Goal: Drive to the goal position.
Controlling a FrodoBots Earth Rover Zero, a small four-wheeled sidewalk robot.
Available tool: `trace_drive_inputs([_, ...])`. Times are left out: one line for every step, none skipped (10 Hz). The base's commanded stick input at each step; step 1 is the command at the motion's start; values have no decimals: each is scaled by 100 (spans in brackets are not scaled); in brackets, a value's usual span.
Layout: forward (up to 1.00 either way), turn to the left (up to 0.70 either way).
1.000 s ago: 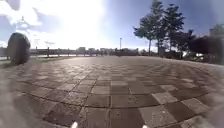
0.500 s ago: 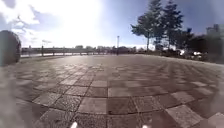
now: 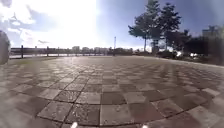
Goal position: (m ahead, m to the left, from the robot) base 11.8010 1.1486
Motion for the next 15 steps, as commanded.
trace_drive_inputs([100, 0])
trace_drive_inputs([100, 0])
trace_drive_inputs([100, 0])
trace_drive_inputs([100, 0])
trace_drive_inputs([100, 0])
trace_drive_inputs([100, 0])
trace_drive_inputs([100, 0])
trace_drive_inputs([100, -27])
trace_drive_inputs([100, -40])
trace_drive_inputs([100, -7])
trace_drive_inputs([100, 0])
trace_drive_inputs([100, 0])
trace_drive_inputs([100, 0])
trace_drive_inputs([100, 0])
trace_drive_inputs([100, 0])
